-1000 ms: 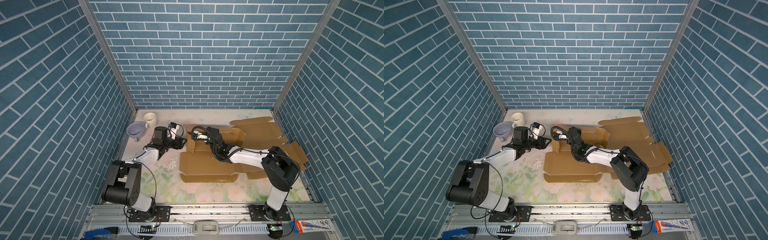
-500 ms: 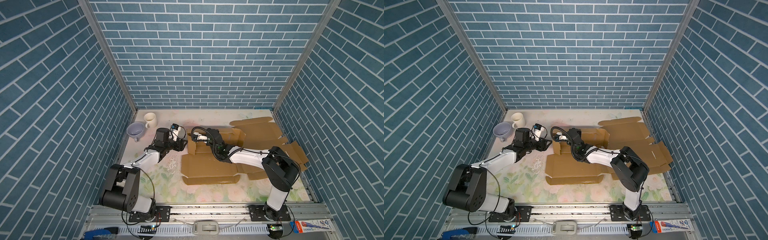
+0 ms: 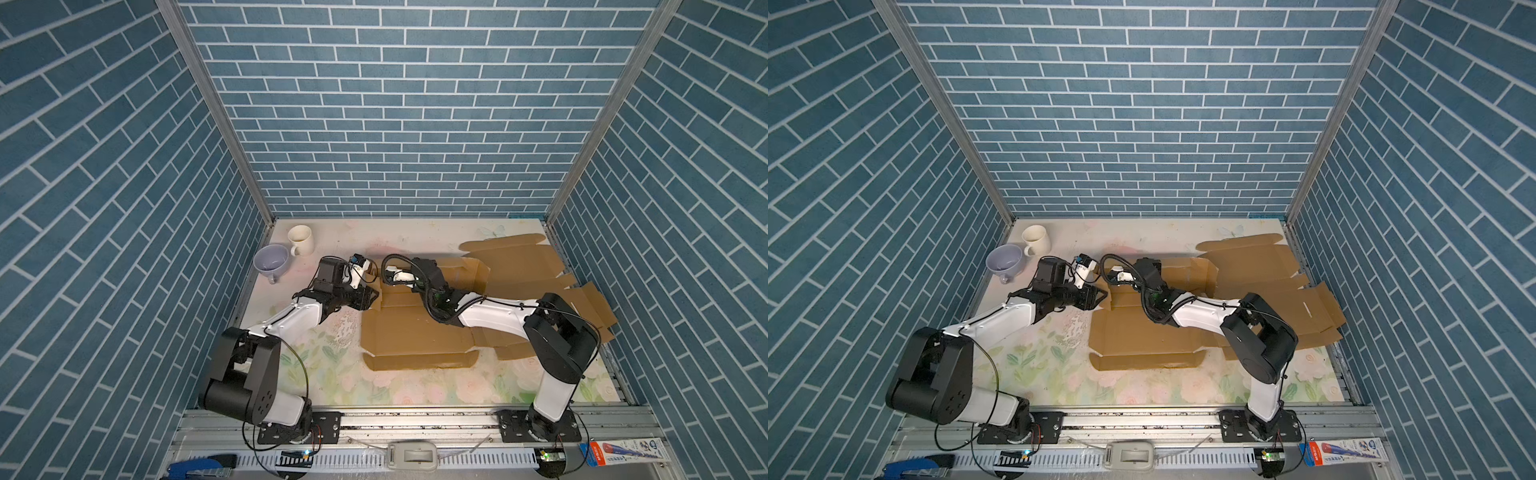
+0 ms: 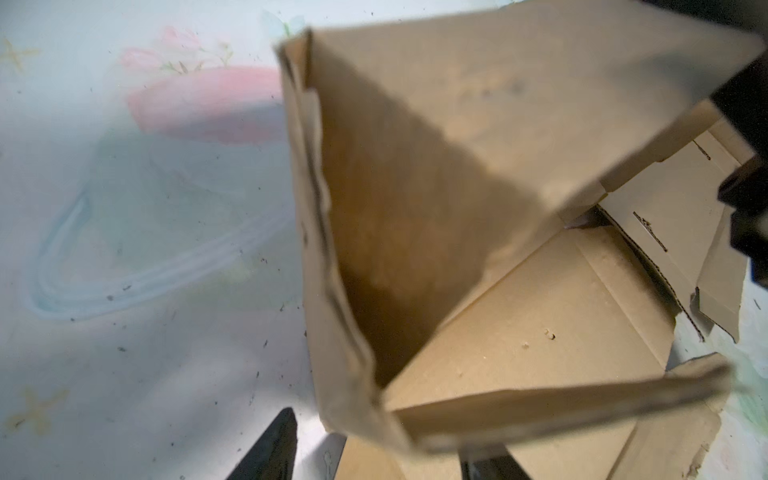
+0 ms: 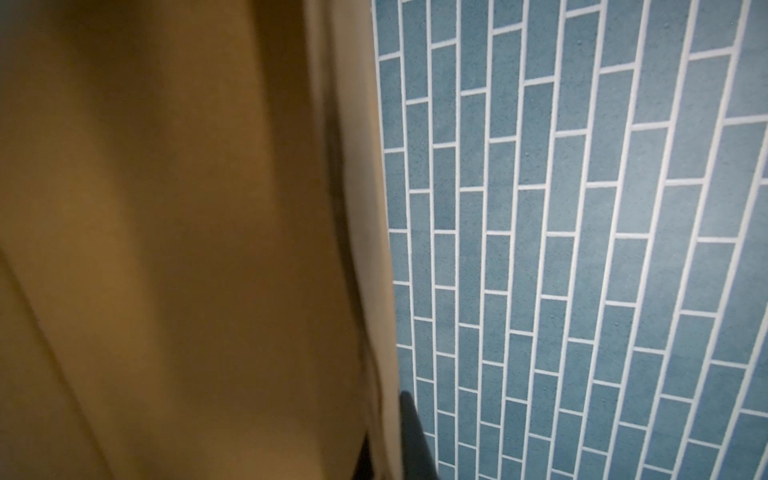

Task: Fold the paper box

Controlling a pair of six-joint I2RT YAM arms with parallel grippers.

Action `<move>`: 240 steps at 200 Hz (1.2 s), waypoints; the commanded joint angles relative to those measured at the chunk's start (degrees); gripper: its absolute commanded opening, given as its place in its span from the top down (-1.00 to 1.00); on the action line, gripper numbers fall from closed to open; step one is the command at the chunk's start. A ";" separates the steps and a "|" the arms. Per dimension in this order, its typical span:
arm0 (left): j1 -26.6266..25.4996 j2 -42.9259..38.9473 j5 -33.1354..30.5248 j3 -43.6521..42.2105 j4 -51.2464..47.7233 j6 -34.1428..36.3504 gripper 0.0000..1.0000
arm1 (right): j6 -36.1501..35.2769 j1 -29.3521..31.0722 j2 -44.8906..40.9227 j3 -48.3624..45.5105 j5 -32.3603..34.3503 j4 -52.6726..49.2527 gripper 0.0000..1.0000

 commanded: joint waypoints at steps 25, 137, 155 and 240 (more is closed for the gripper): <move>-1.31 2.76 -5.90 -2.65 15.18 -1.68 -0.08 | 3.61 0.59 -1.35 0.27 -1.06 -0.72 1.00; -8.84 7.30 -21.51 -7.99 32.12 -0.74 0.47 | 7.15 1.85 -2.01 -0.16 -0.46 -2.57 1.00; -9.12 7.27 -22.84 -8.77 33.49 -0.28 0.62 | 8.87 1.83 -2.71 -0.25 -0.56 -3.93 1.00; -12.80 7.59 -36.65 -11.07 39.57 5.35 1.00 | 46.80 -2.48 -16.63 6.99 -29.91 -37.49 -0.18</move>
